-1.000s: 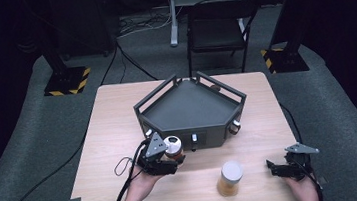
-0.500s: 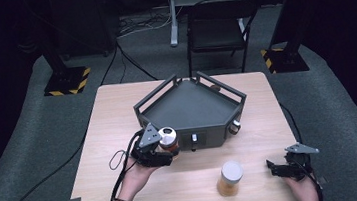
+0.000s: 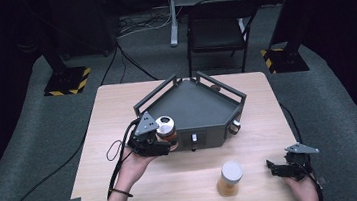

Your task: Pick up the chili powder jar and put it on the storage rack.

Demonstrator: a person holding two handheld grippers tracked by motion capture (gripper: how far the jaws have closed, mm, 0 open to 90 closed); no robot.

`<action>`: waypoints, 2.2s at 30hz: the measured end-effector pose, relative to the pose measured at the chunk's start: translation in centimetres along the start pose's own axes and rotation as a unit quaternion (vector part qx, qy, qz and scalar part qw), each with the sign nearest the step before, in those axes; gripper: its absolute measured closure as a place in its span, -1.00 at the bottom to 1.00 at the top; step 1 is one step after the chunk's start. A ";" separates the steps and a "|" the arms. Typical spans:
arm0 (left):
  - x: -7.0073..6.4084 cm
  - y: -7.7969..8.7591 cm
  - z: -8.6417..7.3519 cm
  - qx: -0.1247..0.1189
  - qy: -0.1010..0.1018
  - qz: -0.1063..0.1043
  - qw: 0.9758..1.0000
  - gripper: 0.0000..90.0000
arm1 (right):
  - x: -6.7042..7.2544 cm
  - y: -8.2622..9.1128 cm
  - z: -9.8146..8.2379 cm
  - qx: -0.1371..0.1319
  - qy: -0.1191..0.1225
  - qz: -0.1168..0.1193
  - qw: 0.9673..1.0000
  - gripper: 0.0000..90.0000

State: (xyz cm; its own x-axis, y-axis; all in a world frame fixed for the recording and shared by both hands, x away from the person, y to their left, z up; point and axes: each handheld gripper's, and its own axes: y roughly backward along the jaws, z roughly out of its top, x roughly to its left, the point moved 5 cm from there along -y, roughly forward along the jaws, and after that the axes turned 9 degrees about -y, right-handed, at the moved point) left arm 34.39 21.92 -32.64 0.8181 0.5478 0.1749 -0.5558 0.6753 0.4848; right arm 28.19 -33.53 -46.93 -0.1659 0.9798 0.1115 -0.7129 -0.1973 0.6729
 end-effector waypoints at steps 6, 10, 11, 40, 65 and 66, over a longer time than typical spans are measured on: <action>0.8 -0.2 1.1 0.001 0.002 0.014 1.000 -0.32 | 0.0 0.0 0.0 0.000 0.000 0.000 1.000 -0.93; 1.3 -0.6 1.7 0.004 0.003 0.024 1.000 -0.32 | 0.0 0.0 0.0 0.000 0.000 0.000 1.000 -0.93; 1.4 -0.7 1.9 0.004 0.004 0.026 1.000 -0.32 | 0.0 0.0 0.0 0.000 0.000 0.000 1.000 -0.93; 4.2 -4.6 2.5 0.039 0.045 0.078 0.995 -0.32 | 0.0 0.0 0.0 0.000 0.001 0.001 1.000 -0.93; 4.8 -6.3 2.3 0.059 0.062 0.068 0.994 -0.32 | 0.0 0.0 0.0 0.000 0.001 0.001 1.000 -0.93; 4.9 -6.3 2.3 0.058 0.065 0.067 0.994 -0.32 | 0.0 0.0 0.0 0.000 0.001 0.001 1.000 -0.93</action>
State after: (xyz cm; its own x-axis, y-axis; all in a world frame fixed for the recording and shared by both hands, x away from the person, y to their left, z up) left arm 42.22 19.21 -32.87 0.7078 0.6932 0.1361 -0.6315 0.5344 0.5618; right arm 28.23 -33.51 -46.93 -0.1677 0.9795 0.1112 -0.7124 -0.1984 0.6732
